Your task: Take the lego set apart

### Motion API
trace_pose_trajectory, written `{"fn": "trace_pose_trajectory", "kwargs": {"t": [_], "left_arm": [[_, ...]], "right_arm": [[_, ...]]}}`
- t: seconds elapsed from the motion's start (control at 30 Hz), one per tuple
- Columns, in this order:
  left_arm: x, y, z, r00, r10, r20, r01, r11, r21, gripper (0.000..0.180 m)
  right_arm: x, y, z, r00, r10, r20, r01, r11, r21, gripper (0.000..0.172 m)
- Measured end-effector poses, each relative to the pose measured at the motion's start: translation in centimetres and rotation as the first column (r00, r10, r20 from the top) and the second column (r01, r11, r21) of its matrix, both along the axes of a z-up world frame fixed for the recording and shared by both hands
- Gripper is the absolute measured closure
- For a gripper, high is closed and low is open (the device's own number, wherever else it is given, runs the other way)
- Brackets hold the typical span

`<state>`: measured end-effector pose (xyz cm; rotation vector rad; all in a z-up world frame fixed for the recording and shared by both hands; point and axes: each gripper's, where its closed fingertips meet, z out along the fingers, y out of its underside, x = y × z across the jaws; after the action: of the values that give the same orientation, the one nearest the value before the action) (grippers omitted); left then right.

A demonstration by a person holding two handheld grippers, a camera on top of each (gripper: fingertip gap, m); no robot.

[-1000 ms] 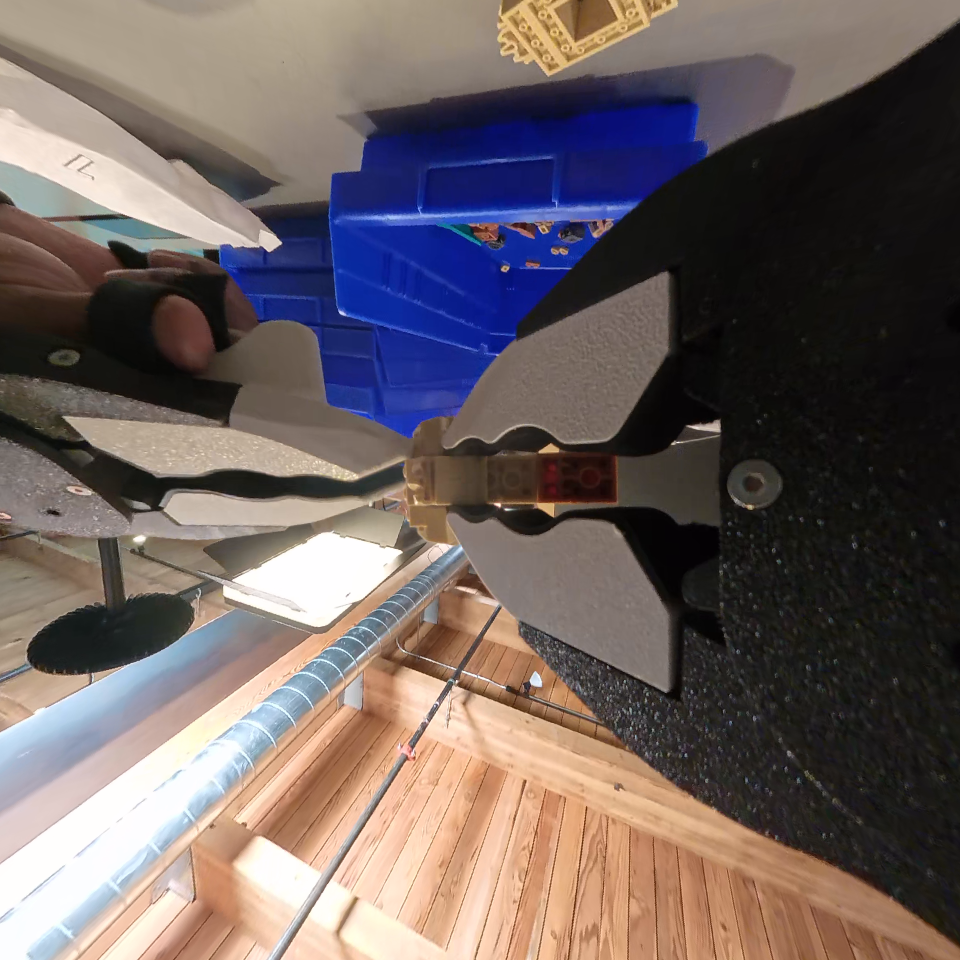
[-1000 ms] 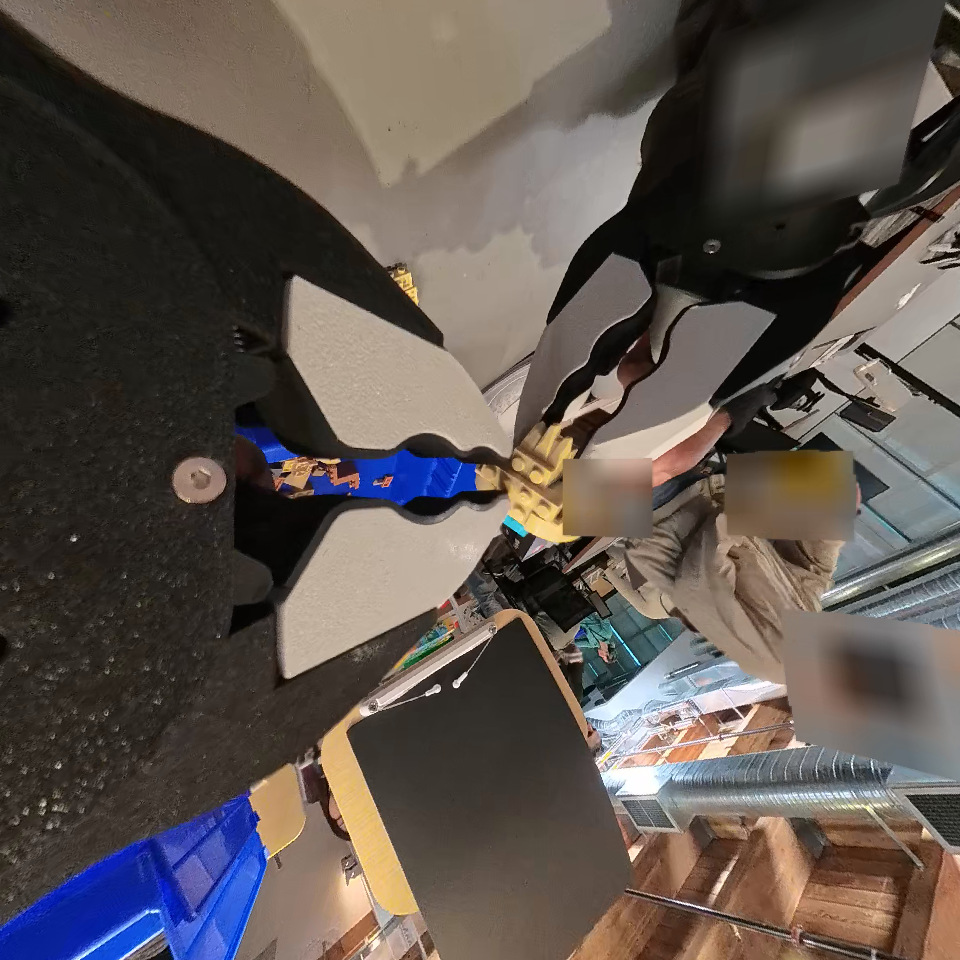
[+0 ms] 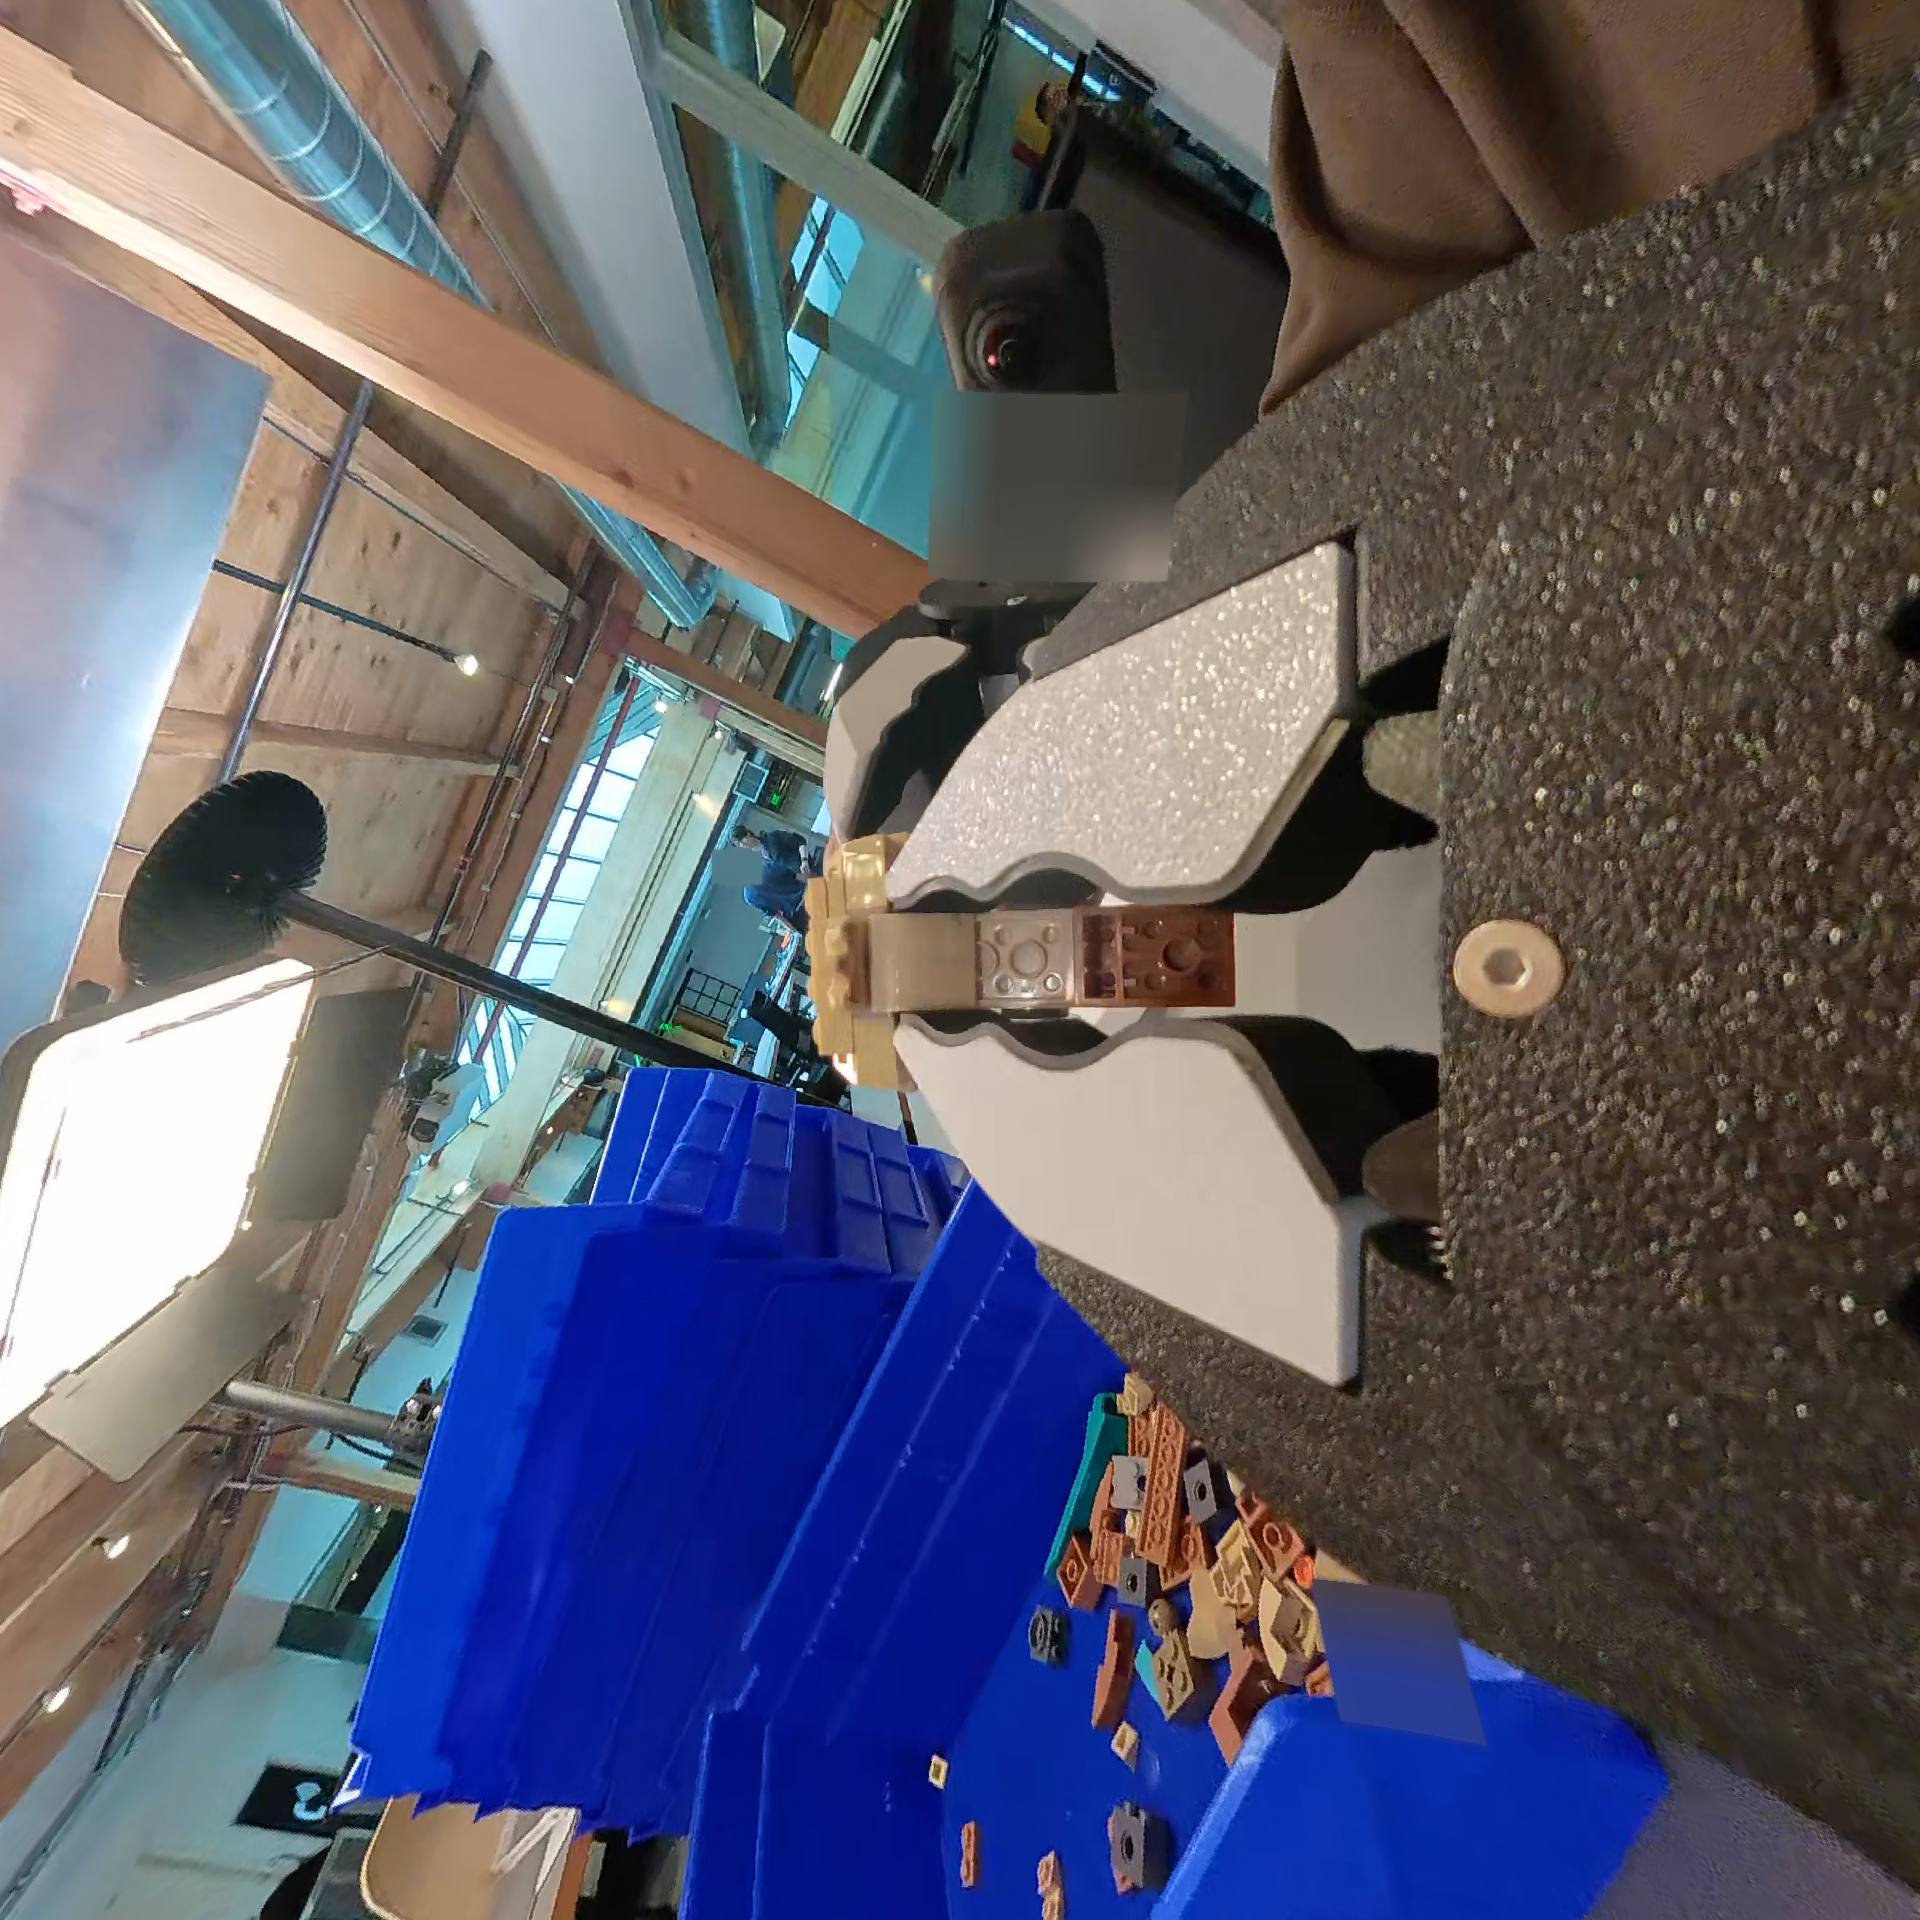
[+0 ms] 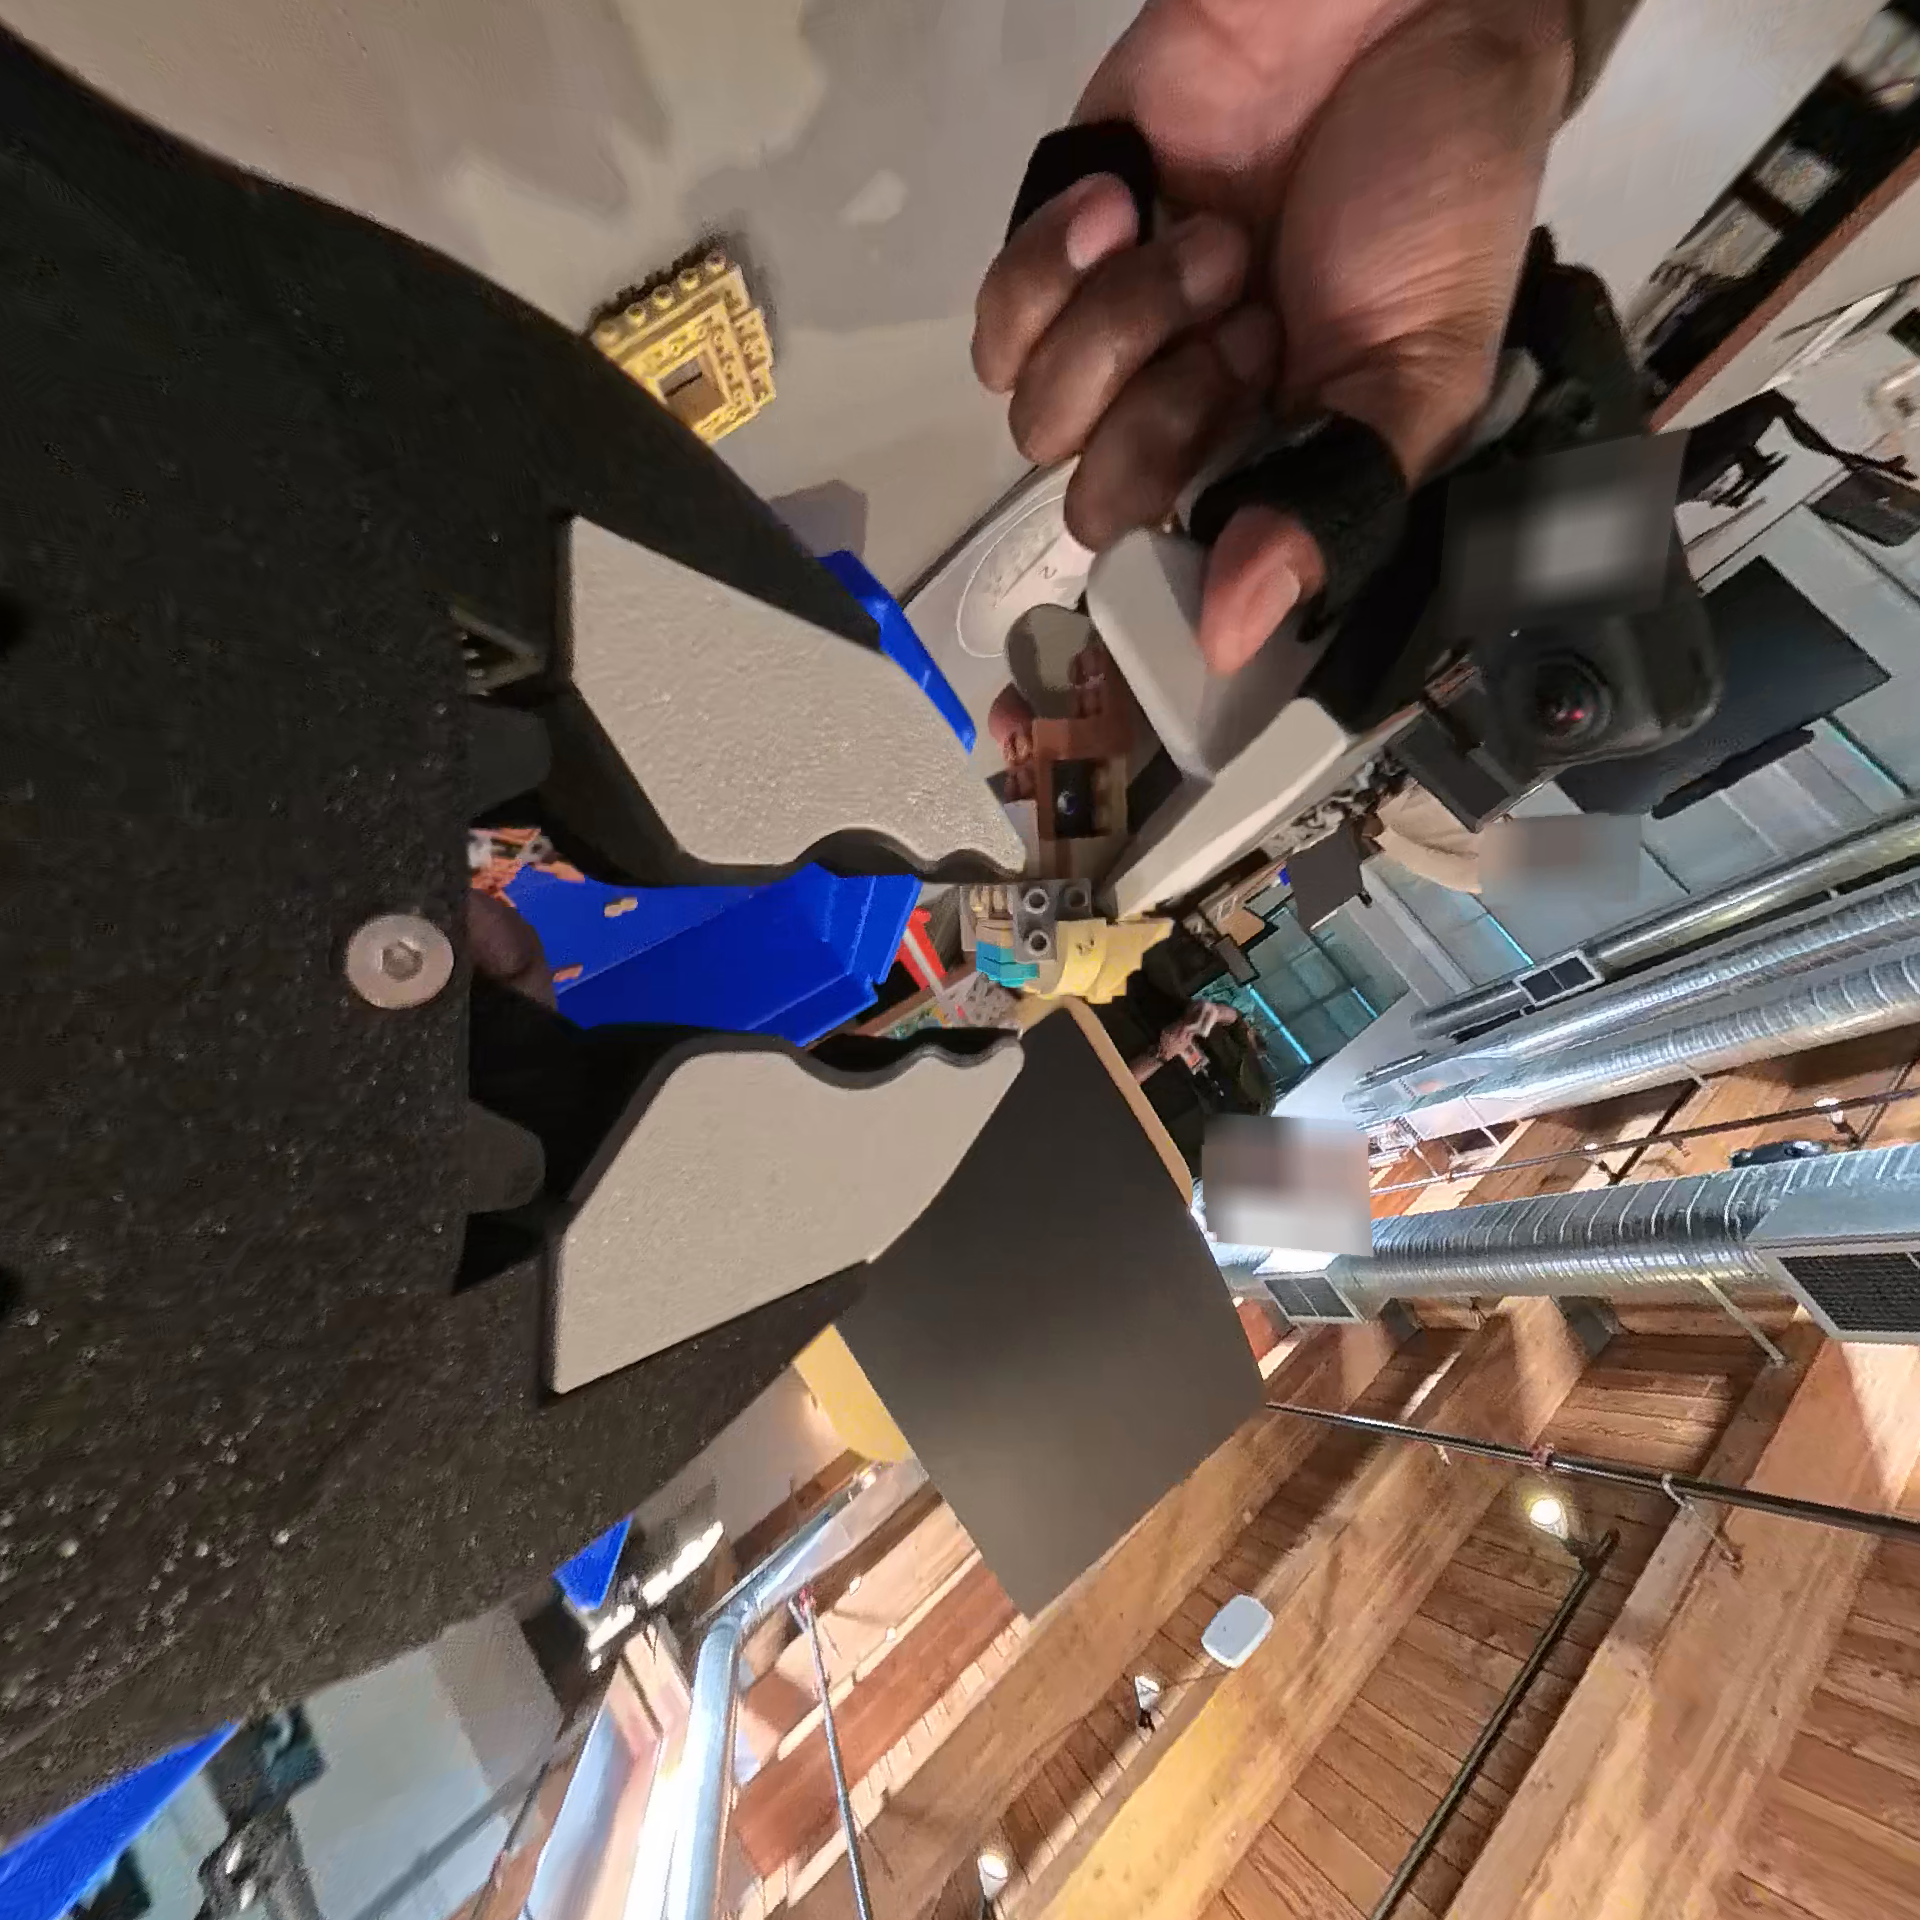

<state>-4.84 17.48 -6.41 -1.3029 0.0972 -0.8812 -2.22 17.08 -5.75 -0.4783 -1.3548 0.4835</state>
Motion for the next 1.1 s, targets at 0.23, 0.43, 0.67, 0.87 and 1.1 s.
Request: {"fn": "trace_pose_trajectory", "kwargs": {"t": [0.23, 0.43, 0.67, 0.87, 1.1], "left_arm": [[1.1, -0.1, -0.3, 0.996, -0.005, -0.089, 0.006, 1.0, 0.012, 0.164], [2.3, 0.1, -1.3, 0.944, 0.044, -0.328, -0.038, 0.999, 0.024, 0.164], [2.2, 0.1, -2.0, 0.868, 0.088, -0.489, -0.075, 0.996, 0.046, 0.164], [2.1, 0.2, -2.1, 0.859, 0.11, -0.5, -0.098, 0.994, 0.051, 0.164], [1.7, 0.4, -1.9, 0.851, 0.159, -0.501, -0.144, 0.987, 0.07, 0.164]], "right_arm": [[0.2, -0.5, 0.1, 0.997, 0.073, 0.012, -0.072, 0.993, -0.095, 0.145], [-0.1, -0.2, -1.7, 0.991, 0.064, 0.119, -0.061, 0.998, -0.031, 0.145], [0.2, -0.1, -2.6, 0.979, 0.087, 0.182, -0.085, 0.996, -0.02, 0.145], [0.1, 0.1, -2.7, 0.981, 0.07, 0.183, -0.069, 0.998, -0.012, 0.146], [0.1, 0.3, -2.5, 0.983, 0.061, 0.174, -0.058, 0.998, -0.021, 0.15]]}}
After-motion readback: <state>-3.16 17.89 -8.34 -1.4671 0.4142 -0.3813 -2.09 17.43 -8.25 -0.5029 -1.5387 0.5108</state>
